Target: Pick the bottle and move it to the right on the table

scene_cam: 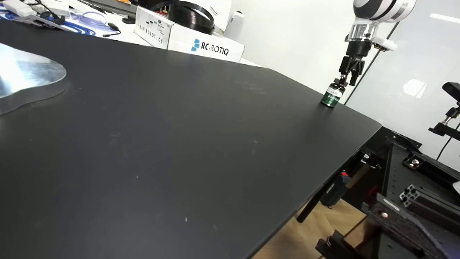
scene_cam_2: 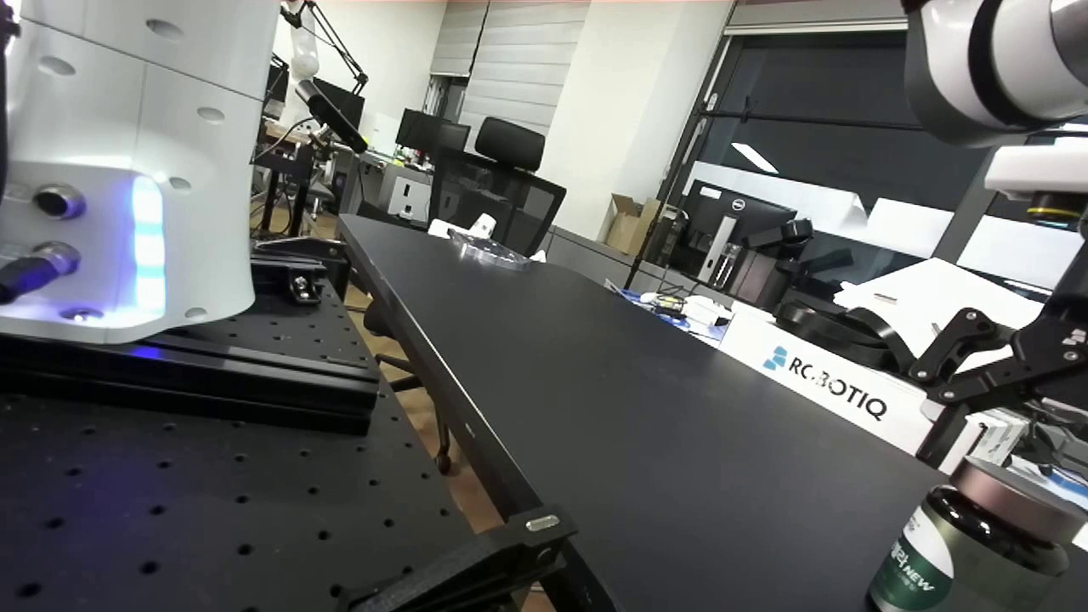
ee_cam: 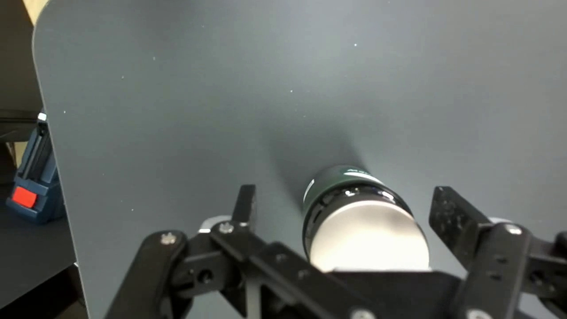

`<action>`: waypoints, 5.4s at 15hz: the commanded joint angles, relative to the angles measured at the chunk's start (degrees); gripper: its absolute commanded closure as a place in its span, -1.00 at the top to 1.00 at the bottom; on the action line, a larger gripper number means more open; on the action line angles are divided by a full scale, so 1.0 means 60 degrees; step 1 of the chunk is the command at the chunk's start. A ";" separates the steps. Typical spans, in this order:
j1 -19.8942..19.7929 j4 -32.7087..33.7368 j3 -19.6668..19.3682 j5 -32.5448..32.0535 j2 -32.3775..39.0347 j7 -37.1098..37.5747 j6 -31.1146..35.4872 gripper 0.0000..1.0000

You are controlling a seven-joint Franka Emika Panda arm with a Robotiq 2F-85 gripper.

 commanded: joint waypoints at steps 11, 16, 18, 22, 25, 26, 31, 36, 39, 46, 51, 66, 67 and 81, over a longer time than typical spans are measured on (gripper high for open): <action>-0.0088 0.0015 0.0347 -0.0046 -0.0081 -0.1244 -0.0230 1.00; -0.0094 0.0015 0.0347 -0.0045 -0.0081 -0.1257 -0.0232 1.00; -0.0126 -0.0026 0.0386 -0.0006 -0.0112 -0.1385 -0.0194 1.00; -0.0236 -0.0299 0.0549 0.0139 -0.0212 -0.2089 0.0660 1.00; -0.0299 -0.0406 0.0621 0.0268 -0.0222 -0.2409 0.1122 1.00; -0.0306 -0.0413 0.0629 0.0321 -0.0213 -0.2459 0.1133 1.00; -0.0174 -0.0269 0.0476 0.0369 -0.0127 -0.2048 0.0786 0.19; 0.0101 -0.0031 0.0182 0.0162 -0.0017 -0.0835 0.0584 -0.28; 0.0252 0.0203 -0.0036 0.0036 0.0157 0.0697 0.0386 -0.28; 0.0573 0.0273 -0.0710 -0.0132 0.0342 0.3647 0.1188 -0.28; 0.0478 0.0716 -0.0649 0.0632 0.0388 0.5035 -0.0432 -0.28; 0.0308 0.0643 -0.0382 0.2747 0.0226 0.5086 -0.1233 0.22; 0.0308 0.0649 -0.0380 0.2747 0.0226 0.5085 -0.1242 0.22; -0.0227 0.1282 -0.0246 0.5292 0.0437 0.6260 -0.1294 -0.28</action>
